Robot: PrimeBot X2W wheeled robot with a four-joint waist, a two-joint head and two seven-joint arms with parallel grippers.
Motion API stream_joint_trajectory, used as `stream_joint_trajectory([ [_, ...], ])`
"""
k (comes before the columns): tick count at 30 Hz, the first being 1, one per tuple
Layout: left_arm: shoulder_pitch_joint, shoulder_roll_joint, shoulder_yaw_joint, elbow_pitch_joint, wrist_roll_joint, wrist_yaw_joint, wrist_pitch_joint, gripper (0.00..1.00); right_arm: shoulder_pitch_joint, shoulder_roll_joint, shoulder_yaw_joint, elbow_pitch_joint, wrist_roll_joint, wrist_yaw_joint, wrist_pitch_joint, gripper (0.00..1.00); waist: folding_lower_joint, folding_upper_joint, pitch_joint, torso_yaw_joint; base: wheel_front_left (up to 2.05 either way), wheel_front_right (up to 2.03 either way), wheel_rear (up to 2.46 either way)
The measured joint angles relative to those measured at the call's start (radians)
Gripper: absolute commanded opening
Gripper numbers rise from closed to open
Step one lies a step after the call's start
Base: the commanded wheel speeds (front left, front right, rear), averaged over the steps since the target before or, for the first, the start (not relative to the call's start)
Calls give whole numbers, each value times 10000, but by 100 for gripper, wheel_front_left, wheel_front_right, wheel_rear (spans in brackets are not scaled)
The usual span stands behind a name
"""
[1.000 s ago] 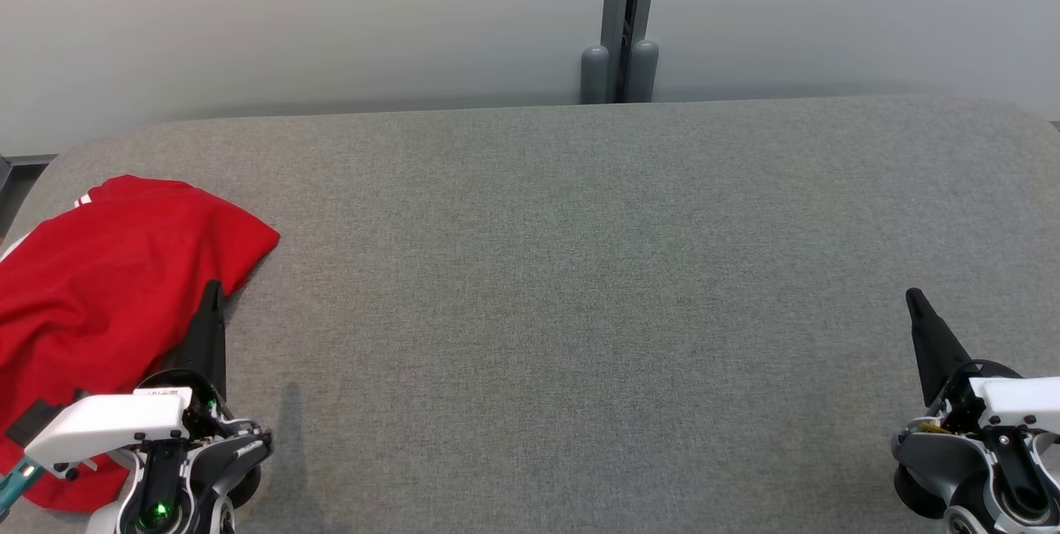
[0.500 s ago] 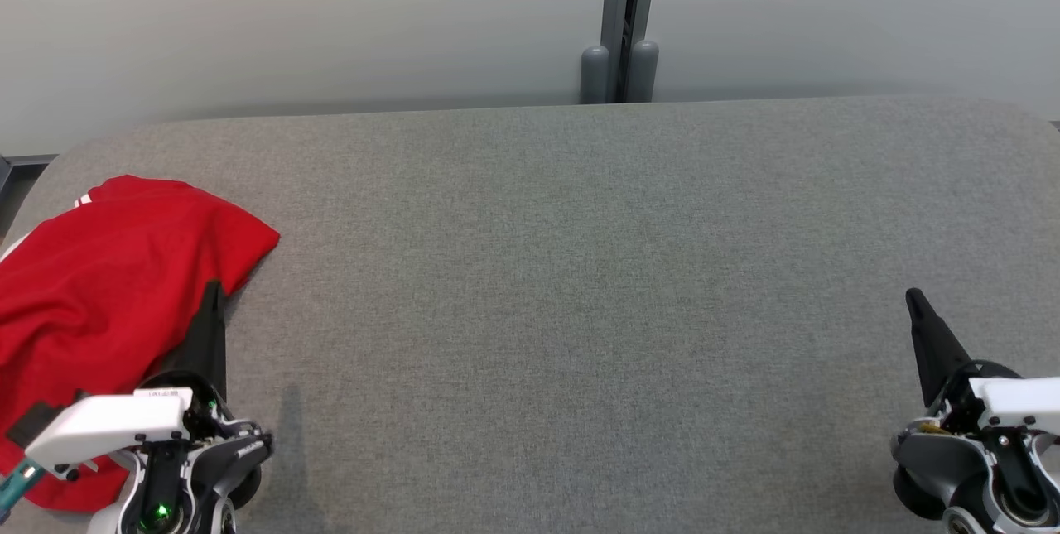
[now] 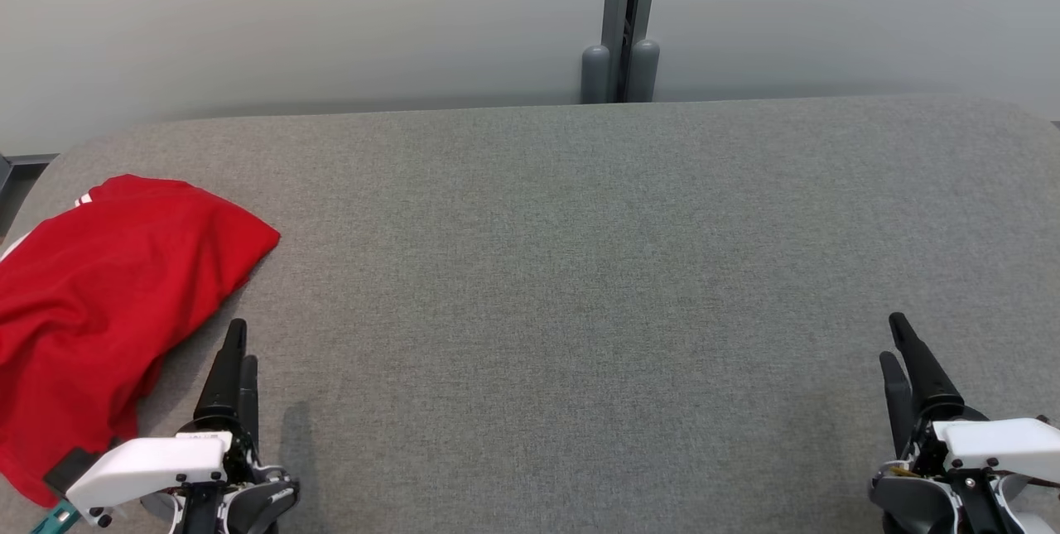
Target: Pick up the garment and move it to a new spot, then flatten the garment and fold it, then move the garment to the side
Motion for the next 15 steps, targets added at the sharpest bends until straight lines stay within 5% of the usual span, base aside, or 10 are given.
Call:
stream_joint_trajectory([
  [15,183,36,-571,-61,2892,-2,-646,100,381,537,-830,-840,-4727,0,-25,100,1,-14,-9,36,0,0,0],
])
